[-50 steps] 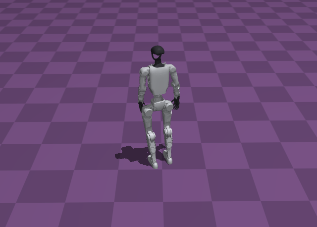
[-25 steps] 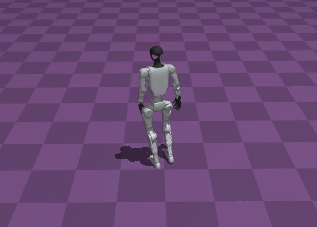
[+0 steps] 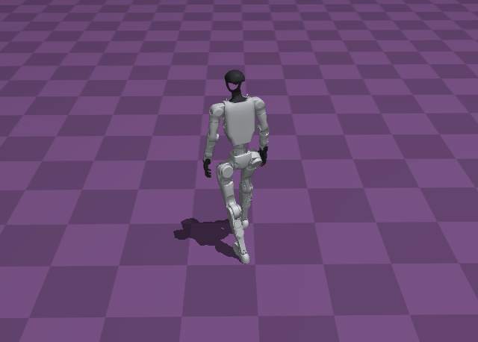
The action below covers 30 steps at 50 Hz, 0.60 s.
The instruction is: Walk
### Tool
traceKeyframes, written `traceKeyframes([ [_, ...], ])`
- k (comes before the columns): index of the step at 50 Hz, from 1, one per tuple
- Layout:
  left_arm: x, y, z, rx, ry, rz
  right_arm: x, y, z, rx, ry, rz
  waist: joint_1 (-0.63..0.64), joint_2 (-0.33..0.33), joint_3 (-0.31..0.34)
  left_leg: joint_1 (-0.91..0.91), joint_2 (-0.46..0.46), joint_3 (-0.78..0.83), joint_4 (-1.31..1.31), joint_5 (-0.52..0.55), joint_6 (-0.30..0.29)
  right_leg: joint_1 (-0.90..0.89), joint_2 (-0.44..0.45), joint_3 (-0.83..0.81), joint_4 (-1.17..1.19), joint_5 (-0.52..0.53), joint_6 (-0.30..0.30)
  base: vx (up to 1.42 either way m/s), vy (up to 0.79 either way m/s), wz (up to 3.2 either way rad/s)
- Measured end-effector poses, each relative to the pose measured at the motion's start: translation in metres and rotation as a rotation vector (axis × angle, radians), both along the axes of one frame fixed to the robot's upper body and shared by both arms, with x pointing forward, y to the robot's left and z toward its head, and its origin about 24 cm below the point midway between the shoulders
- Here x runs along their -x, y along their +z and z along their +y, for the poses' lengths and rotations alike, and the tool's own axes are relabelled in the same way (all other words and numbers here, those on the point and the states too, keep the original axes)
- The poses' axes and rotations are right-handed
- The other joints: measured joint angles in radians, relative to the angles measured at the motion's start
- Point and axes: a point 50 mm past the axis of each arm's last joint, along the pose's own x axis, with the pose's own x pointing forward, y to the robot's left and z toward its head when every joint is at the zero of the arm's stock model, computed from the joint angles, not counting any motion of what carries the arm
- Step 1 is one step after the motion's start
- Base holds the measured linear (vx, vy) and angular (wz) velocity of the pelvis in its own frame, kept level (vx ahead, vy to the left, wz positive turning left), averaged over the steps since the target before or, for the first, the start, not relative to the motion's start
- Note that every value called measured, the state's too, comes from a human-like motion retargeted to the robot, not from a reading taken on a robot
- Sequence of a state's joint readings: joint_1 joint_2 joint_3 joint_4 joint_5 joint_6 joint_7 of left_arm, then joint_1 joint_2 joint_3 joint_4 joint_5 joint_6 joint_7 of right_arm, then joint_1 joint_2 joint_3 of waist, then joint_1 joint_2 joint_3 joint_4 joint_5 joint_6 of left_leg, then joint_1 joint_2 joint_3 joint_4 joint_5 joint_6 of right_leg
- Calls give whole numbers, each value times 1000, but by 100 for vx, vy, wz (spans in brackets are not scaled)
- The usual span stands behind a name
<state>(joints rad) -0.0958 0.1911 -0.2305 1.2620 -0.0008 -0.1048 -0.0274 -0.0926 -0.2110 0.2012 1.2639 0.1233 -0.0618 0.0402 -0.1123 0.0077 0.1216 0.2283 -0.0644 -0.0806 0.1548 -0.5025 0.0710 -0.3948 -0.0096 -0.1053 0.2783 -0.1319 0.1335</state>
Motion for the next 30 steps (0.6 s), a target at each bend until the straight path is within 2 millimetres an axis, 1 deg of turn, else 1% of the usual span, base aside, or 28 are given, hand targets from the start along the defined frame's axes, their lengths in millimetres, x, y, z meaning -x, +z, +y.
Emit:
traceKeyframes([
  [2, 1, 0, 0, 3, 17, -4, 3, -1, 0, 0, -13, 7, -5, 2, -6, 4, 12, 26, 50, -22, -6, 8, 2, -4, 34, 13, -5, 40, -14, 26],
  [3, 1, 0, 1, 6, 28, -5, 5, -2, 0, 0, -19, 11, -13, 2, -9, 4, 23, 73, 75, -29, -14, 12, -3, -11, 55, 16, -8, 41, -14, 37],
  [6, 6, -1, 2, 18, 71, 3, 11, -3, 0, 2, -24, 27, -16, 12, -17, -10, 56, 95, 208, -30, -39, 35, 17, -16, 114, -12, -34, 41, -16, 15],
  [9, 7, -1, 5, 32, 119, 9, 12, -4, 0, 4, -14, 36, -24, 43, -11, -69, 134, 107, 446, 21, -85, 92, 64, -36, 120, -49, -69, 40, -17, 24],
  [12, 9, -2, 8, 40, 145, 13, 13, -4, -1, 7, 4, 41, -15, 76, -6, -165, 231, 130, 733, 101, -105, 159, 121, -53, 91, -75, -106, 38, -18, 17],
  [13, 9, -1, 8, 42, 146, 10, 12, -3, -1, 10, 12, 39, -9, 85, -4, -201, 261, 136, 822, 123, -103, 183, 139, -56, 75, -83, -117, 38, -18, 12],
  [15, 6, 0, 9, 47, 146, -2, 9, -2, -4, 19, 24, 32, 7, 97, 2, -272, 311, 149, 966, 135, -84, 235, 165, -59, 39, -96, -132, 39, -18, 10],
  [18, -2, 3, 9, 54, 147, -30, 2, 2, -10, 36, 36, 14, 42, 99, 13, -374, 343, 166, 1073, 73, -44, 319, 183, -54, -21, -114, -138, 39, -17, 0],
  [20, -6, 5, 8, 61, 154, -47, -5, 4, -13, 45, 38, -1, 66, 98, 19, -437, 345, 181, 1079, 17, -24, 374, 187, -46, -57, -127, -137, 40, -15, -11],
  [22, -11, 7, 9, 69, 170, -65, -15, 8, -16, 48, 32, -28, 88, 83, 29, -487, 319, 202, 1015, -23, -12, 433, 174, -35, -106, -137, -131, 42, -12, -17],
  [24, -11, 7, 9, 76, 191, -70, -25, 12, -16, 45, 24, -56, 104, 70, 35, -524, 291, 223, 910, -42, -15, 481, 163, -22, -137, -152, -125, 43, -9, -23],
  [27, -6, 5, 10, 86, 225, -60, -39, 17, -14, 38, 14, -103, 119, 44, 39, -556, 228, 247, 689, -16, -41, 542, 138, -4, -171, -177, -115, 44, -5, -23],
  [30, 3, 1, 10, 89, 248, -30, -50, 22, -11, 31, 16, -146, 121, 20, 32, -568, 157, 251, 422, 58, -76, 583, 111, 5, -188, -202, -106, 43, 0, -16],
])
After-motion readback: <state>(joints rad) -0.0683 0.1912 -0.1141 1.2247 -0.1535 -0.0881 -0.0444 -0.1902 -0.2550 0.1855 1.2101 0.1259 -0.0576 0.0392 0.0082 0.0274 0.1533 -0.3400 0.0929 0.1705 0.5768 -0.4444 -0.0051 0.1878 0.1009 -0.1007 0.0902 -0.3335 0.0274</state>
